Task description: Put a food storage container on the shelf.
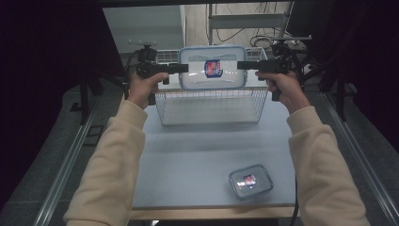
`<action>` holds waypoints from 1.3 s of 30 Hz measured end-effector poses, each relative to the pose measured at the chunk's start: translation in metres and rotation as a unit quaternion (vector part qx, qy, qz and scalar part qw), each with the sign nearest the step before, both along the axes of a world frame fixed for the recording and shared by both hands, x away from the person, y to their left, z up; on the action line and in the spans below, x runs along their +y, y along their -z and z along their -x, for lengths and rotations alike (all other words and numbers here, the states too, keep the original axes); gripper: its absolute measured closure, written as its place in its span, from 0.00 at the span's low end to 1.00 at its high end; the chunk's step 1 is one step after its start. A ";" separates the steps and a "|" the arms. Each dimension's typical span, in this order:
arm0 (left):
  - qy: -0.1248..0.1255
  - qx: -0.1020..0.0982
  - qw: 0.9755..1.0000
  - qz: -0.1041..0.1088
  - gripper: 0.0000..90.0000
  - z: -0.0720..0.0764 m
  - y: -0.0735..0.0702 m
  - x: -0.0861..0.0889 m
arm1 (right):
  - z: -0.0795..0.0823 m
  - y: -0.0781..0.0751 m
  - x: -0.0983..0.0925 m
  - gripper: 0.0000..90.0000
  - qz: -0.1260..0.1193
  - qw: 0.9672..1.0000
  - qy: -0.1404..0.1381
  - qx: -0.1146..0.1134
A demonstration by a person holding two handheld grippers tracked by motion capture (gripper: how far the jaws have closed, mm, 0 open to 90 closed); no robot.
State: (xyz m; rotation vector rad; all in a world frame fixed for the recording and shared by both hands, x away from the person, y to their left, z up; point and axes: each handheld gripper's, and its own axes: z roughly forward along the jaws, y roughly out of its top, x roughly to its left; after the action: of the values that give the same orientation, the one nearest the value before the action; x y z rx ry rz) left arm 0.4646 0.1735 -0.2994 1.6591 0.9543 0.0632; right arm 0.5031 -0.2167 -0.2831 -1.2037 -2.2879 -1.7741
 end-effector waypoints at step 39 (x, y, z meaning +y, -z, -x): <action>-0.052 0.100 0.992 0.049 0.34 -0.058 0.033 -0.006 | -0.036 0.017 0.013 0.45 -0.026 0.988 0.137 0.059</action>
State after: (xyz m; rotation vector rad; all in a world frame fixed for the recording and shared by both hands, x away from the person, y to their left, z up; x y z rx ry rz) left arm 0.5224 0.1676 -0.3321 1.5440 1.1772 -0.0801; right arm 0.5388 -0.2040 -0.2999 -1.6332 -2.0830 -1.7714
